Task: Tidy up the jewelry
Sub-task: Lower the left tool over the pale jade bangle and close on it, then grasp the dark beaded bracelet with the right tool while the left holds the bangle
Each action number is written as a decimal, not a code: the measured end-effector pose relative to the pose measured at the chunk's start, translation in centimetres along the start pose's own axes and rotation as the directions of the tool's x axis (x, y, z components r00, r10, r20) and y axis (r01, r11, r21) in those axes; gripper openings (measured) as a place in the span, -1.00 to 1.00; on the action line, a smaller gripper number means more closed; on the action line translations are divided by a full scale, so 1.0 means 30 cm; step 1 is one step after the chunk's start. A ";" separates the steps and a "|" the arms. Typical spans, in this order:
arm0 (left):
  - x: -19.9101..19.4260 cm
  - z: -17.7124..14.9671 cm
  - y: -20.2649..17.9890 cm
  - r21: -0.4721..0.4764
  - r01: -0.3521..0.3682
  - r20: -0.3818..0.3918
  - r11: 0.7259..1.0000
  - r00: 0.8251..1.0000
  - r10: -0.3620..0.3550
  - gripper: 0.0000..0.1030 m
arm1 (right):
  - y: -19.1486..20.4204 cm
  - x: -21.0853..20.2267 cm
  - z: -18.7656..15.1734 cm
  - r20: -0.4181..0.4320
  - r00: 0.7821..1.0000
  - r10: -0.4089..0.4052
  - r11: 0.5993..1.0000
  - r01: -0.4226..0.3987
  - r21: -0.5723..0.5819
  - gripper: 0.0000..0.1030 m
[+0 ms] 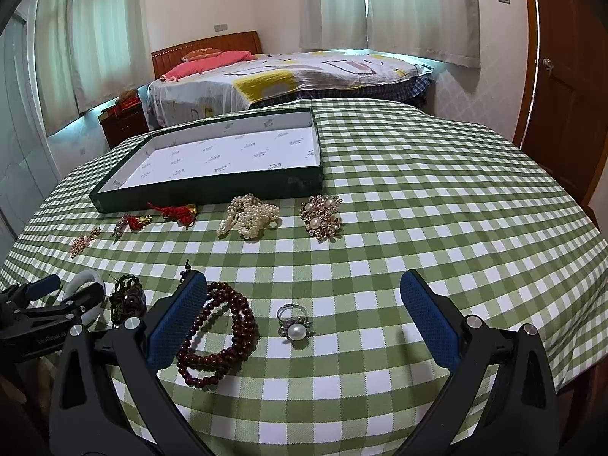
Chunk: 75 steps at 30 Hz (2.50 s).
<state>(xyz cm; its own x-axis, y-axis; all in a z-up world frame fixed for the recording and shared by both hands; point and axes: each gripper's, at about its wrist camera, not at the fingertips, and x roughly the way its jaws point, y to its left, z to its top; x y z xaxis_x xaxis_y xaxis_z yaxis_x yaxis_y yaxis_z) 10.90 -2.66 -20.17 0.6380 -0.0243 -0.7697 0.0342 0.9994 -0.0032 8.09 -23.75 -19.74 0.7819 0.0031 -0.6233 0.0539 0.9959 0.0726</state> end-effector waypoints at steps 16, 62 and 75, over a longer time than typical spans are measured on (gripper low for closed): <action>-0.021 -0.008 0.003 0.029 0.000 0.046 1.000 0.999 -0.001 0.33 | 0.033 -0.009 -0.003 0.004 1.000 0.016 1.000 -0.016 -0.024 0.92; -0.060 0.004 0.136 -0.008 -0.093 0.075 0.996 0.993 0.093 0.33 | 0.196 0.093 -0.057 -0.152 0.984 0.088 0.976 -0.115 -0.183 0.13; -0.065 0.006 0.130 -0.001 -0.091 0.085 0.996 0.992 0.090 0.33 | 0.150 0.064 -0.049 -0.123 0.984 0.130 0.978 -0.148 -0.150 -0.88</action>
<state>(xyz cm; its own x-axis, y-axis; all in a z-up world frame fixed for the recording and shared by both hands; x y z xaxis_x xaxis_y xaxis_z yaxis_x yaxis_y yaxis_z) 9.92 1.28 -18.56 0.7015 0.0643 -0.7098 -0.0246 0.9975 0.0660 8.93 -19.13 -21.74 0.7003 0.1436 -0.6993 -0.1560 0.9867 0.0464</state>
